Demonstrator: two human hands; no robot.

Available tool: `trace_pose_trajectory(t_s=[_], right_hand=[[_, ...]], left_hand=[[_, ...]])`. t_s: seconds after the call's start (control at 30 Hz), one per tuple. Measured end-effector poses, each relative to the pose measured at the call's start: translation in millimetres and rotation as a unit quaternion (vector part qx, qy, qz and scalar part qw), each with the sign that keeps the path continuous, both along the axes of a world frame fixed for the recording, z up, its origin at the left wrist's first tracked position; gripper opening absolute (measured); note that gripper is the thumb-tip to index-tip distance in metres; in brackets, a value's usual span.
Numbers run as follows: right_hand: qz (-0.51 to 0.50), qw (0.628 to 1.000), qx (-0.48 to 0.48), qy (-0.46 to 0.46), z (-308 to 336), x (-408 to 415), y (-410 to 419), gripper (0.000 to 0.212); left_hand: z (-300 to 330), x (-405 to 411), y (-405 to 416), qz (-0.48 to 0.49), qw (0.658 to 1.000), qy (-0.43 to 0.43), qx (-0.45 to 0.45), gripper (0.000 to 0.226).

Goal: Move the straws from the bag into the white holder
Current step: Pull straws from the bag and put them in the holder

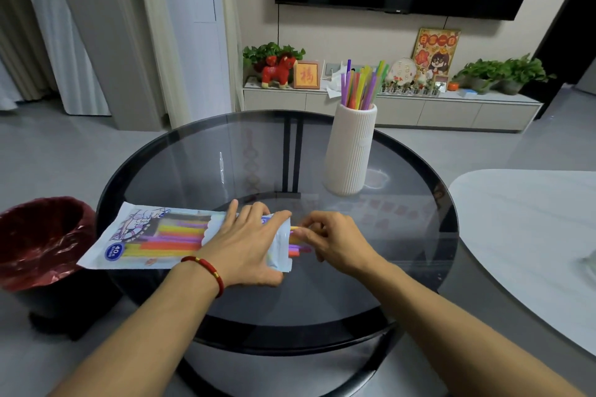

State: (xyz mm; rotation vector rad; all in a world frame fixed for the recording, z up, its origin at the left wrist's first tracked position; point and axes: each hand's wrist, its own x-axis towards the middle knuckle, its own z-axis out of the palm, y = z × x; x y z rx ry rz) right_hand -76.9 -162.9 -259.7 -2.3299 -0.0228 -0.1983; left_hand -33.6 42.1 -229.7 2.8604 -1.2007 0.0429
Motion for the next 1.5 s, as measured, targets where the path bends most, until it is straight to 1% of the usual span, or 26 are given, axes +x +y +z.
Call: trace_pose_trajectory(t_s=[0.1,0.2,0.37,0.47,0.53,0.6,0.67,0.73,0.77,0.83,0.9,0.93,1.03,1.07,1.1,1.17,1.2,1.23,1.27,1.3,1.33,1.4,1.43,1.5], right_hand=[[-0.008,1.0,-0.001,0.002,0,1,0,0.03],[-0.01,1.0,-0.005,0.01,-3,1,6,0.03],[0.012,0.999,0.04,0.014,-1,0,-4,0.025],[-0.003,0.994,0.112,0.014,5,-3,-24,0.017],[-0.014,0.985,0.17,0.02,10,-6,-38,0.016],[-0.016,0.972,0.234,0.019,13,-11,-50,0.014],[-0.017,0.958,0.286,0.02,17,-16,-60,0.013],[-0.014,0.949,0.313,0.023,21,-22,-70,0.019],[-0.013,0.947,0.32,0.023,24,-24,-75,0.024],[-0.016,0.939,0.343,0.009,27,-29,-83,0.038],[-0.027,0.921,0.389,-0.016,29,-31,-87,0.052],[-0.03,0.907,0.419,-0.026,30,-32,-88,0.053],[-0.029,0.859,0.509,-0.044,34,-31,-81,0.037],[-0.025,0.846,0.531,-0.046,36,-30,-76,0.036],[-0.014,0.83,0.556,-0.042,37,-29,-70,0.042],[0.004,0.801,0.598,-0.012,38,-26,-53,0.067],[0.005,0.8,0.6,0.005,37,-25,-43,0.08],[0.004,0.812,0.584,0.021,35,-24,-32,0.089],[0.003,0.837,0.547,0.032,32,-23,-23,0.093],[0.005,0.864,0.502,0.037,29,-21,-13,0.089],[0.007,0.888,0.459,0.034,26,-20,-5,0.075],[-0.011,0.919,0.393,0.011,24,-17,5,0.044],[-0.028,0.929,0.37,-0.005,27,-16,6,0.038],[-0.056,0.941,0.332,-0.034,38,-14,-2,0.034]], left_hand=[[1,-2,-3,0.002,1.0,-0.007,-0.022,0.102],[2,-5,-5,0.0,0.999,-0.016,-0.046,0.103],[0,-3,-2,0.003,1.0,-0.009,-0.028,0.107],[-4,3,3,0.013,1.0,0.019,-0.007,0.105],[-5,5,5,0.023,0.999,0.043,0.008,0.104],[-5,4,5,0.05,0.995,0.086,0.005,0.101],[-5,3,1,0.084,0.988,0.126,-0.031,0.086],[-5,3,-3,0.102,0.986,0.122,-0.054,0.061],[-6,4,-5,0.103,0.988,0.104,-0.045,0.05],[-8,5,-8,0.097,0.993,0.073,-0.003,0.036],[-9,5,-11,0.096,0.993,0.069,0.008,0.025],[-9,5,-13,0.095,0.993,0.071,0.003,0.022],[-9,3,-18,0.082,0.995,0.061,-0.013,0.019],[-8,2,-20,0.078,0.995,0.059,-0.019,0.019],[-8,1,-22,0.076,0.995,0.057,-0.023,0.02],[-6,-1,-26,0.075,0.995,0.055,-0.033,0.023],[-6,-2,-28,0.074,0.995,0.052,-0.038,0.024],[-7,-3,-29,0.072,0.995,0.049,-0.043,0.024],[-7,-5,-31,0.066,0.996,0.047,-0.048,0.024],[-8,-7,-32,0.057,0.996,0.048,-0.056,0.025],[-9,-9,-34,0.048,0.995,0.052,-0.064,0.027],[-10,-11,-37,0.041,0.995,0.054,-0.07,0.031],[-10,-11,-36,0.044,0.995,0.049,-0.071,0.03],[-11,-8,-32,0.057,0.995,0.046,-0.066,0.025]])
